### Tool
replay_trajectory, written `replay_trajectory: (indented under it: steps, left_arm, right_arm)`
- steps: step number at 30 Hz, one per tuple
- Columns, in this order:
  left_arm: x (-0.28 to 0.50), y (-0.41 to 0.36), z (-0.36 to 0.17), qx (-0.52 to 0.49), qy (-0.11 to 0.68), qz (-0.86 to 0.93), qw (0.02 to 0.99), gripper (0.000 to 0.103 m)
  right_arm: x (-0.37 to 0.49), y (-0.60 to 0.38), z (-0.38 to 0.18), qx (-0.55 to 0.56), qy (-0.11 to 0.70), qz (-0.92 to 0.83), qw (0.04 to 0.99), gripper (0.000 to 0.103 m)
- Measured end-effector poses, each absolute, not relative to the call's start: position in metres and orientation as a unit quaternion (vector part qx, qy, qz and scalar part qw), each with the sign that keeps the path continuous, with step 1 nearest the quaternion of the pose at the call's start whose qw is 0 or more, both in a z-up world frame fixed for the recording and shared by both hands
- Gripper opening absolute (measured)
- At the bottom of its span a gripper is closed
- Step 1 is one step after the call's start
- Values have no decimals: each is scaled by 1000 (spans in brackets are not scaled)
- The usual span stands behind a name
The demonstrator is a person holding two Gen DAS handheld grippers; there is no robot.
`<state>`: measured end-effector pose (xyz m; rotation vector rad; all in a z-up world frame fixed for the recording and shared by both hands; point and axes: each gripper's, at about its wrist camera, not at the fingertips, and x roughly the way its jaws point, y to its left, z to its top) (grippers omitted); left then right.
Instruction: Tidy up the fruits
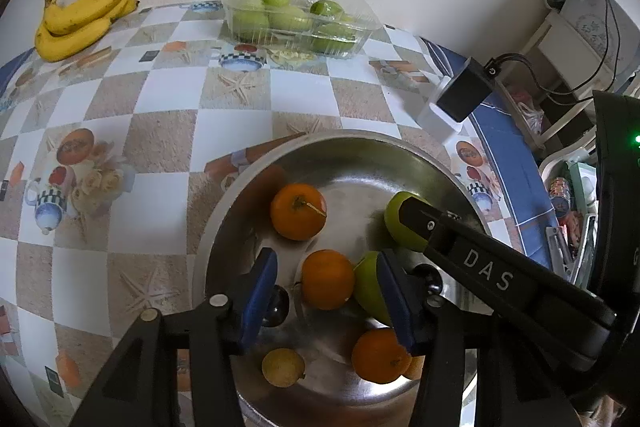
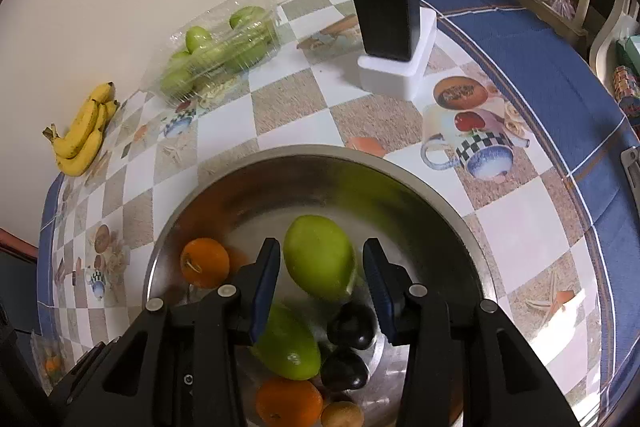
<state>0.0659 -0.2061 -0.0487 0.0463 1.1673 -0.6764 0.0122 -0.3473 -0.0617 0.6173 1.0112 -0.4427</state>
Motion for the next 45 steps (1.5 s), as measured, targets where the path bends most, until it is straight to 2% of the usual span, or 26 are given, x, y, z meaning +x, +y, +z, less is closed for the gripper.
replay_trajectory:
  steps: [4, 8, 11, 13, 15, 17, 21, 23, 24, 37, 45]
  left_arm:
    - [67, -202, -44, 23, 541, -307, 783, 59]
    - [71, -189, -41, 23, 548, -279, 788, 64]
    - [76, -179, -41, 27, 550, -254, 795, 73]
    - [80, -171, -41, 30, 549, -232, 803, 75]
    - [86, -161, -43, 25, 550, -211, 808, 82]
    - [91, -151, -46, 19, 551, -191, 812, 95]
    - [101, -137, -50, 23, 547, -151, 823, 103]
    - [104, -132, -50, 34, 540, -133, 831, 103]
    - [105, -130, -50, 40, 536, -127, 834, 103]
    - [90, -99, -33, 111, 498, -42, 859, 103]
    - [62, -75, -18, 120, 497, -35, 859, 103]
  right_arm:
    - [11, -345, -57, 287, 471, -207, 808, 47]
    - [10, -343, -55, 286, 473, -206, 807, 59]
    - [9, -340, -54, 284, 475, -205, 807, 68]
    - [10, -338, -53, 280, 475, -205, 809, 71]
    - [12, -335, -51, 269, 477, -204, 811, 74]
    - [13, -332, -51, 262, 479, -204, 813, 83]
    - [17, -328, -52, 252, 482, -197, 816, 84]
    - [18, -324, -52, 244, 483, -195, 818, 99]
    - [19, -323, -52, 240, 483, -196, 819, 101]
    - [0, -299, -44, 245, 490, -181, 817, 102]
    - [-27, -271, -33, 229, 499, -170, 818, 102]
